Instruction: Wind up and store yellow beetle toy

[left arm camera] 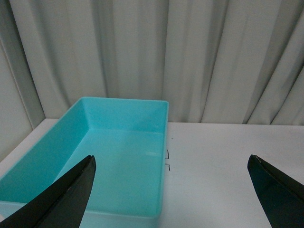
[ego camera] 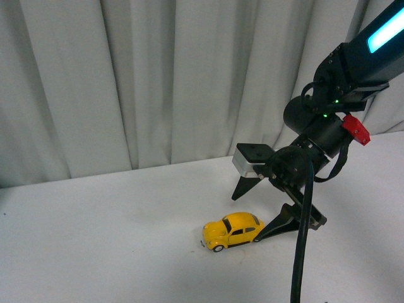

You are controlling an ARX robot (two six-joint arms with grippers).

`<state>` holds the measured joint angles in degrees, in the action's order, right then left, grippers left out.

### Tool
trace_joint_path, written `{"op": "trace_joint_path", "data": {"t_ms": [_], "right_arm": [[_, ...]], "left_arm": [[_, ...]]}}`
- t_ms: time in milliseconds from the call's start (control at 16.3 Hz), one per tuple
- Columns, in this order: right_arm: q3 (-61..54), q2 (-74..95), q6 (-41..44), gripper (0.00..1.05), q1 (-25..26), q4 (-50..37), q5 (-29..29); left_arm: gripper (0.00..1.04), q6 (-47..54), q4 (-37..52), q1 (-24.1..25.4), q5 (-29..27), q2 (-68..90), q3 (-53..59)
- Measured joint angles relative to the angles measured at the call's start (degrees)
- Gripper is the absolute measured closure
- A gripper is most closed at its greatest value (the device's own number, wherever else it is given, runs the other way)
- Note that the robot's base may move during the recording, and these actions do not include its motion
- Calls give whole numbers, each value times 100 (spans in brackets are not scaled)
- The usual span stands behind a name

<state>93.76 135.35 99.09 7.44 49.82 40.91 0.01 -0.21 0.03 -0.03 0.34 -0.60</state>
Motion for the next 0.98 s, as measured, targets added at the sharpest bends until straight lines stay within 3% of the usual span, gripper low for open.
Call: {"op": "trace_joint_path", "data": {"t_ms": [246, 614, 921, 982], "right_arm": [[39, 146, 4, 7, -177, -315, -431], [24, 254, 2, 7, -374, -643, -505], [-61, 254, 2, 45, -522, -708, -472], [-61, 254, 2, 57, -533, -719, -461]], "left_arm": [[7, 0, 0, 0, 0, 0, 0], [7, 0, 0, 0, 0, 0, 0], [7, 0, 0, 0, 0, 0, 0], [7, 0, 0, 0, 0, 0, 0]]}}
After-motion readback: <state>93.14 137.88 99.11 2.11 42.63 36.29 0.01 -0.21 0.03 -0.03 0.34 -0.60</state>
